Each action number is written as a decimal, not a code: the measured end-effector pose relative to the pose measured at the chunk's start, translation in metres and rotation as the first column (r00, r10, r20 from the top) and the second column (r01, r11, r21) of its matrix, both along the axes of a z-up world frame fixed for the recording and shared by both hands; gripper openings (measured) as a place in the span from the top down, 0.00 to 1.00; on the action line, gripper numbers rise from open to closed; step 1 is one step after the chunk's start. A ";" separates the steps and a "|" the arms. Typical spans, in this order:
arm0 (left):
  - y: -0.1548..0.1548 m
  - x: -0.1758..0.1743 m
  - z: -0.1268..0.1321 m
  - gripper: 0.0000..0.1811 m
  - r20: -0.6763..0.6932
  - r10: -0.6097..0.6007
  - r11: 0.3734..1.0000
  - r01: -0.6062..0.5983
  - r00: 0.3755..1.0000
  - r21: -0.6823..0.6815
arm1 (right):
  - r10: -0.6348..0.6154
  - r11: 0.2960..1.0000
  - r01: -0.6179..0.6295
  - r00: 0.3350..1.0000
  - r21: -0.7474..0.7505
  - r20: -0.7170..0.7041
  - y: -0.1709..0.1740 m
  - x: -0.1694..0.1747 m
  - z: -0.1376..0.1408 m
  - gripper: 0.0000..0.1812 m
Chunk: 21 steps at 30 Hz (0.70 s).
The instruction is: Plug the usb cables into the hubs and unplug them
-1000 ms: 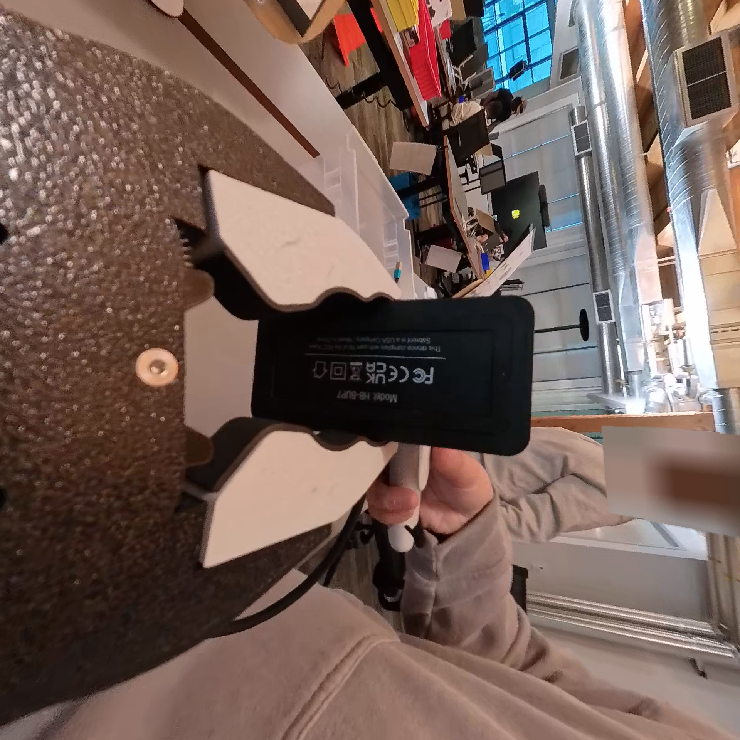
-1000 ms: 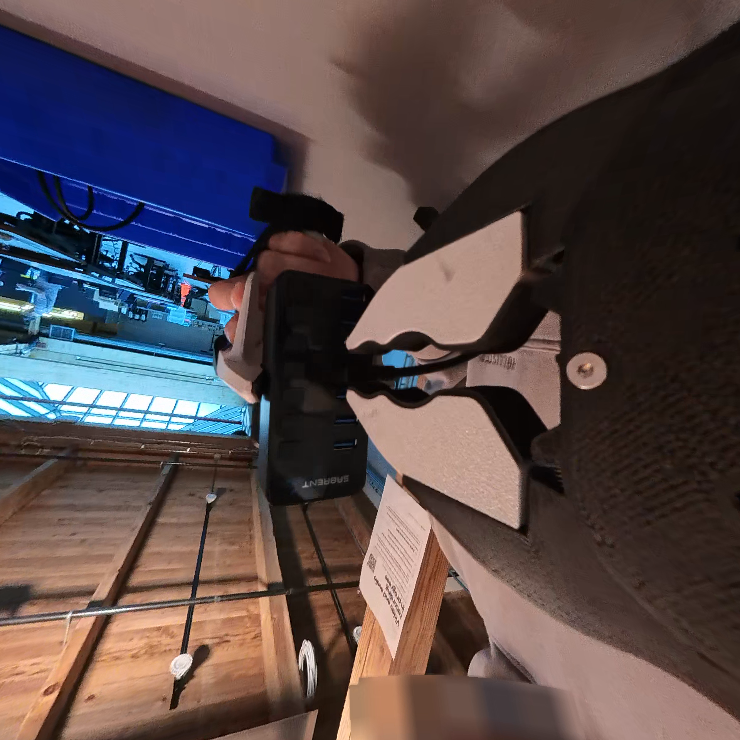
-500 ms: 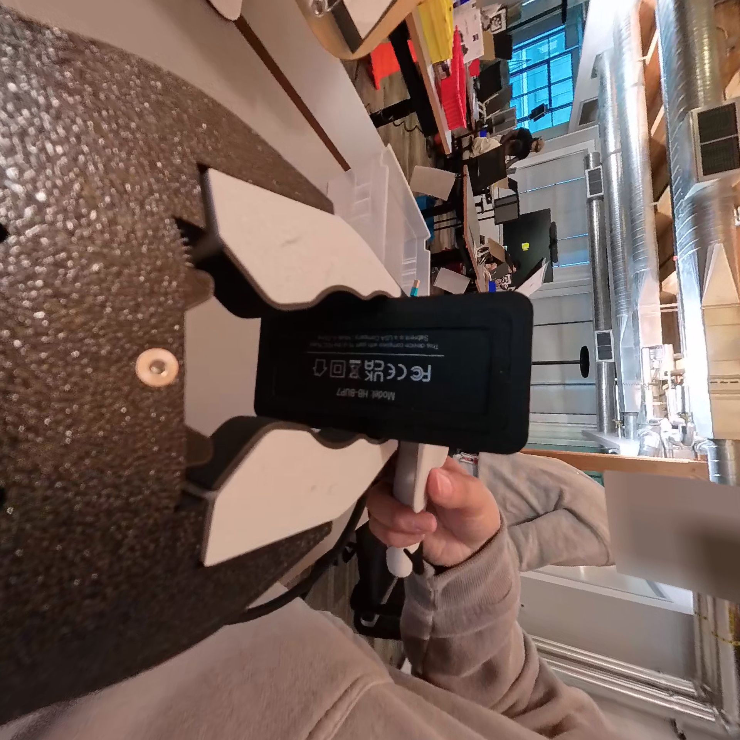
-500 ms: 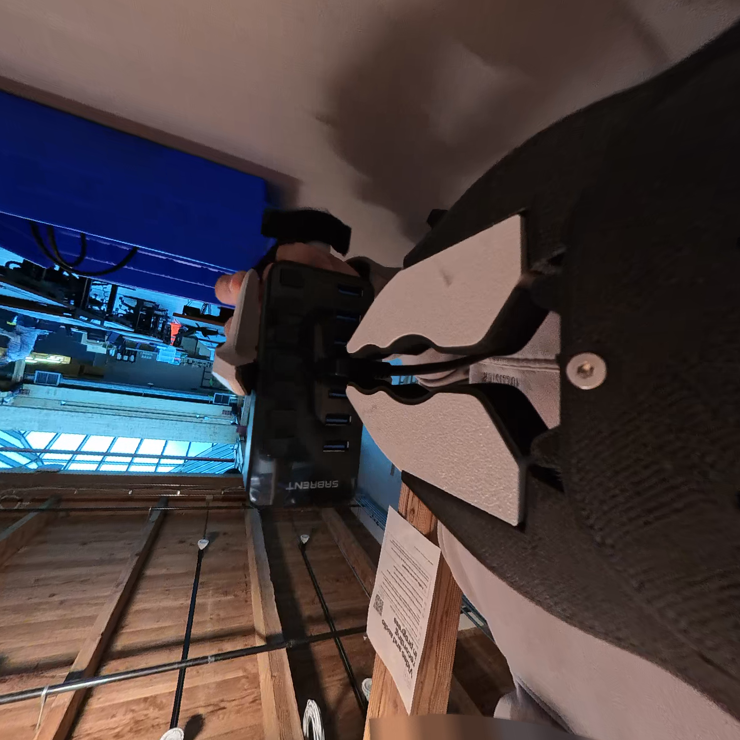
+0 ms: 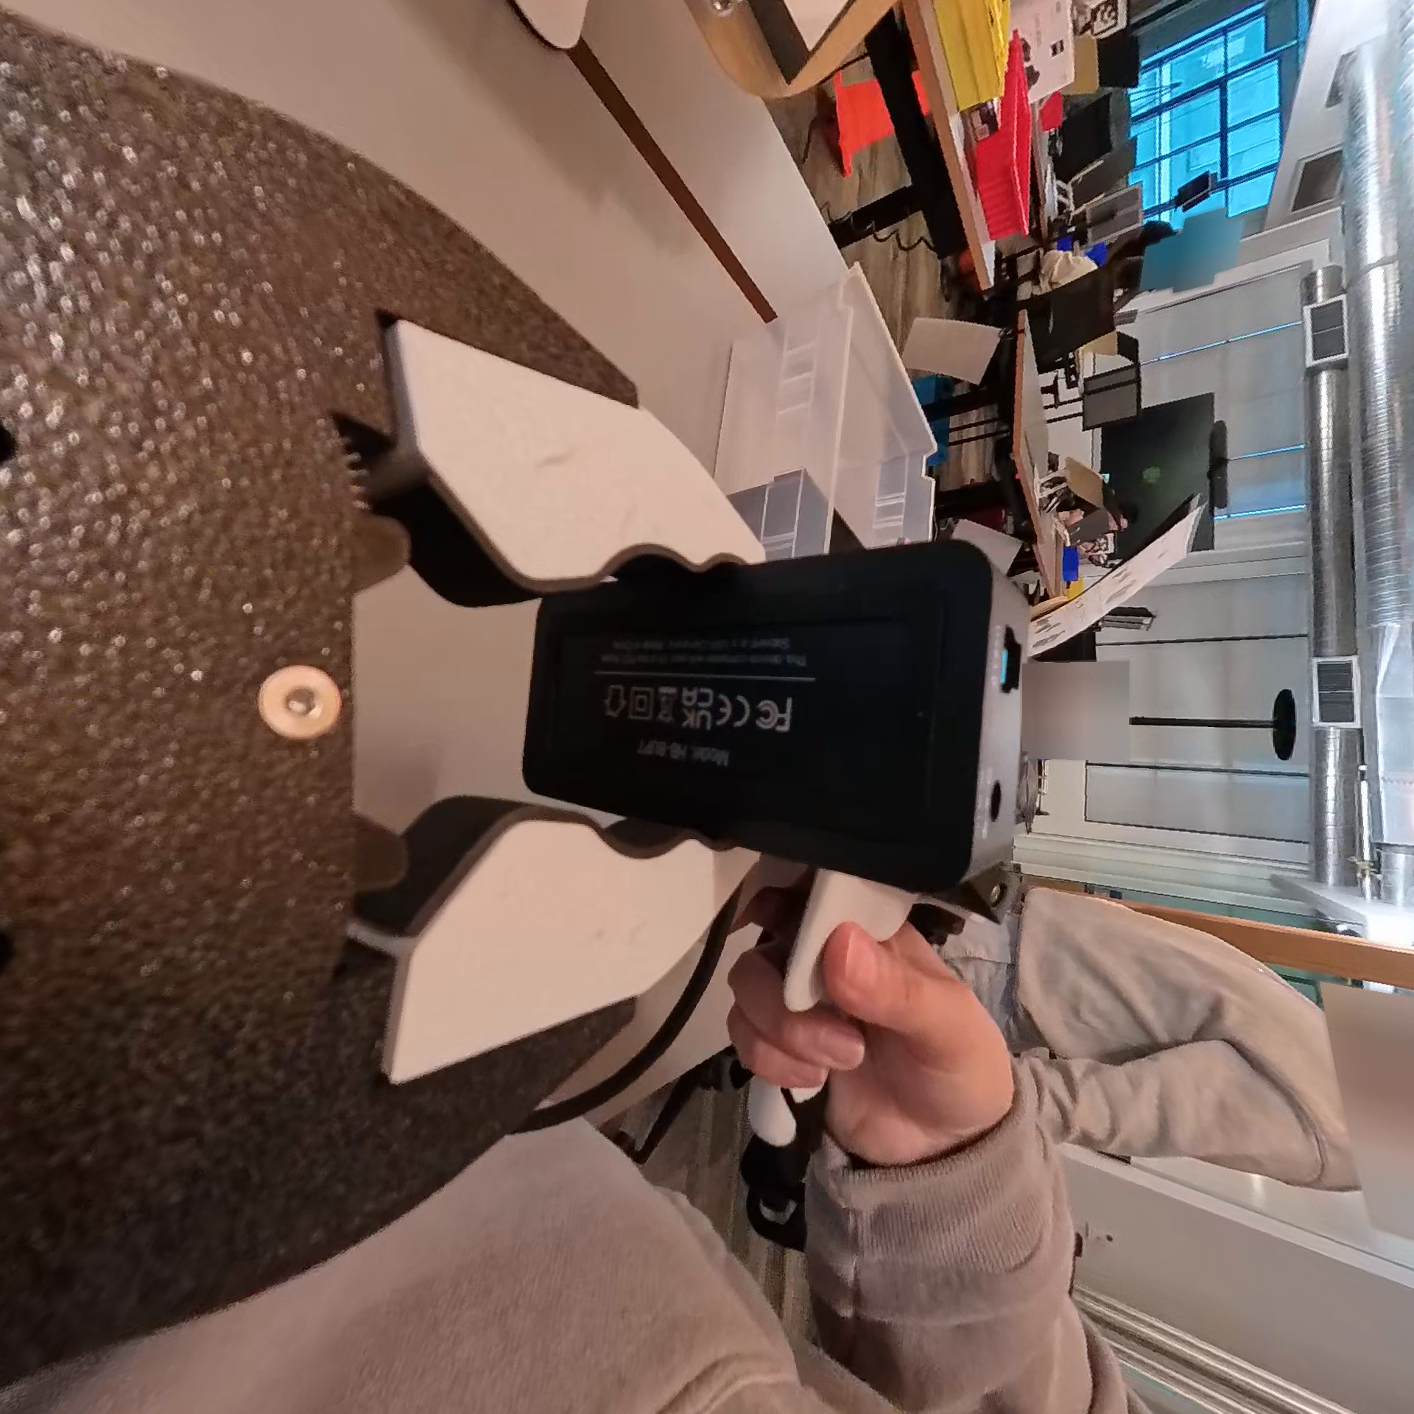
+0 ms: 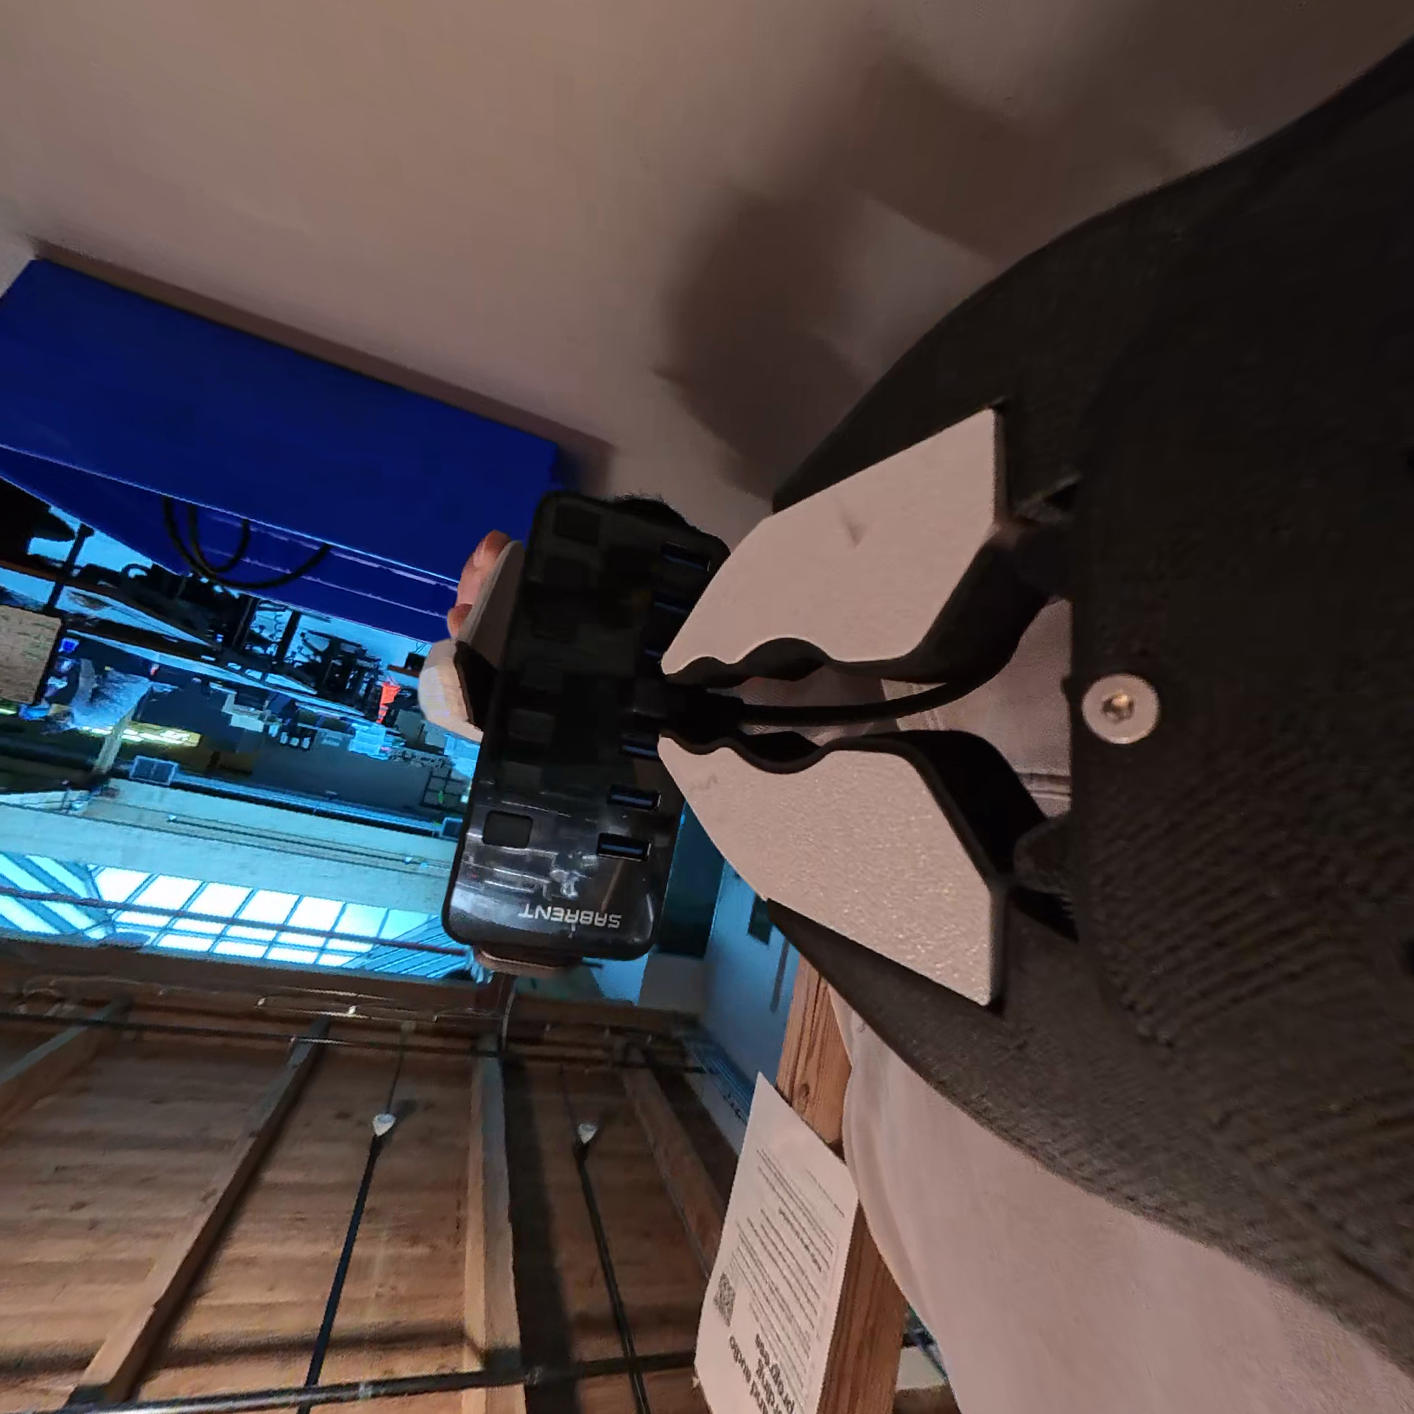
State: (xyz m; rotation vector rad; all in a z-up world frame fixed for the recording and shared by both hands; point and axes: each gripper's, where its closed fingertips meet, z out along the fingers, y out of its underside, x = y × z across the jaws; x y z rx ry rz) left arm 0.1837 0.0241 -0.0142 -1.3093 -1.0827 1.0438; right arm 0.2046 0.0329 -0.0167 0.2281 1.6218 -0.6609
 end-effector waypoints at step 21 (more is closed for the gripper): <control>0.011 -0.006 -0.021 0.67 0.076 0.019 0.976 -0.002 0.997 -0.219 | 0.205 0.978 -0.207 0.976 -0.023 -0.073 0.015 -0.008 -0.019 0.95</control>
